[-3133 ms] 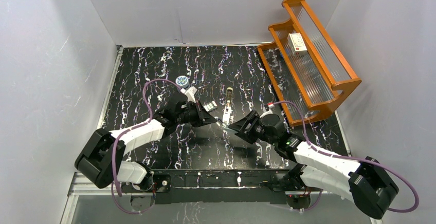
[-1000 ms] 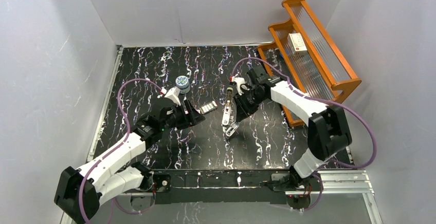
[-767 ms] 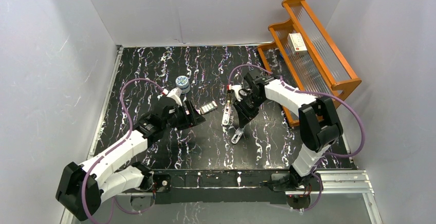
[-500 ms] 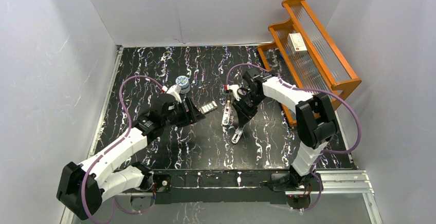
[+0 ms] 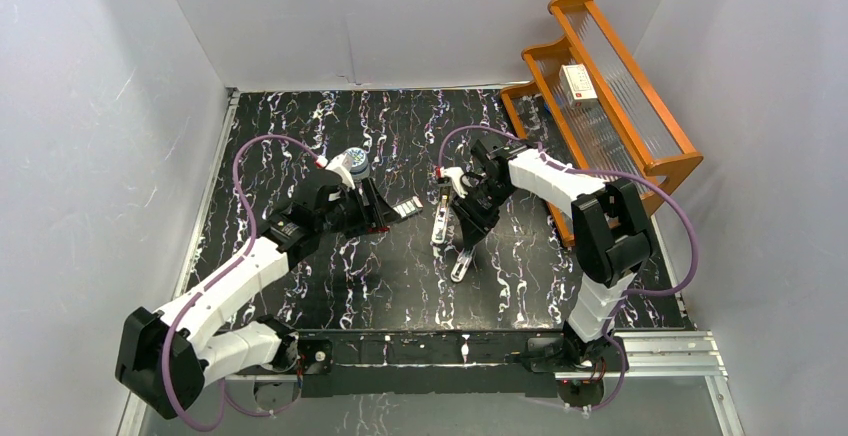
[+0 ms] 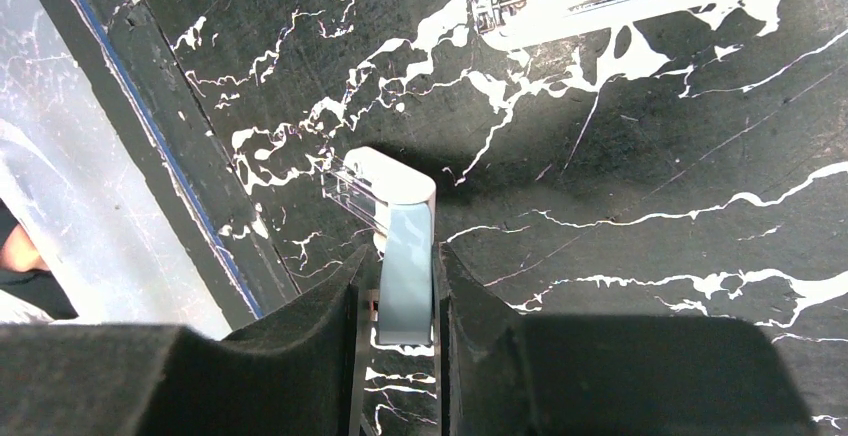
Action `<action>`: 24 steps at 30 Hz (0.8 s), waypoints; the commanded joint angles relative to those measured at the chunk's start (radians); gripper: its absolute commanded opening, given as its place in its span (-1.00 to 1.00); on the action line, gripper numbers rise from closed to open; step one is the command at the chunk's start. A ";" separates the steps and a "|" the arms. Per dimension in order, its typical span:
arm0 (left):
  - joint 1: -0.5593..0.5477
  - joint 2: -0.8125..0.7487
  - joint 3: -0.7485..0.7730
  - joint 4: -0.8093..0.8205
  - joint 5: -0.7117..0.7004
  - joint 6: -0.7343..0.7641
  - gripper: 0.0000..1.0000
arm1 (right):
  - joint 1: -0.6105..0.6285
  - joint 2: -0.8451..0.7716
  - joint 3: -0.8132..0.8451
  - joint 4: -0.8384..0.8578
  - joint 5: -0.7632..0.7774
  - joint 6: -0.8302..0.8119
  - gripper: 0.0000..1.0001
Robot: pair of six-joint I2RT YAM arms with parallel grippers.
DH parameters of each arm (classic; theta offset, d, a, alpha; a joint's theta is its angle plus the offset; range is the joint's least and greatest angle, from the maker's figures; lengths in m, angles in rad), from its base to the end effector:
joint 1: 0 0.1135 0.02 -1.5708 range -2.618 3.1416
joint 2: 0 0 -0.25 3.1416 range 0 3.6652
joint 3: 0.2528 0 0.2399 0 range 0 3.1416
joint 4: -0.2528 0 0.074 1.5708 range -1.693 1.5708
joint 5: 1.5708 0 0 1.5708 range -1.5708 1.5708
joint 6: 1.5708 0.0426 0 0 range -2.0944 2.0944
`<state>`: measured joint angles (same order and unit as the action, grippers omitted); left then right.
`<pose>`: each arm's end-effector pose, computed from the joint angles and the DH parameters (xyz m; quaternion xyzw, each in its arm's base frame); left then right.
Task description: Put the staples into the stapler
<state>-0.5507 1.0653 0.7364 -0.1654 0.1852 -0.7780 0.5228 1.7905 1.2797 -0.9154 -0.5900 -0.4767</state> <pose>0.2005 -0.1324 0.2590 -0.0499 0.8548 -0.3772 0.3529 0.2673 0.1814 0.1880 -0.4757 0.8275 0.2915 0.0624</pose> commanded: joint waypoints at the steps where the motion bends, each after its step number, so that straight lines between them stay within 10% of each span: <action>1: 0.008 0.002 0.017 0.003 0.024 0.002 0.27 | -0.006 0.008 0.008 -0.011 -0.046 -0.025 -0.36; 24: 0.014 0.015 0.021 0.004 0.048 -0.006 0.27 | -0.006 0.019 -0.028 0.007 -0.037 -0.004 -0.01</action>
<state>-0.5449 1.0798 0.7364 -0.1646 0.2222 -0.7860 0.5228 1.8206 1.2530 -0.9104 -0.6098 -0.4759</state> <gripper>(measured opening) 0.636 0.466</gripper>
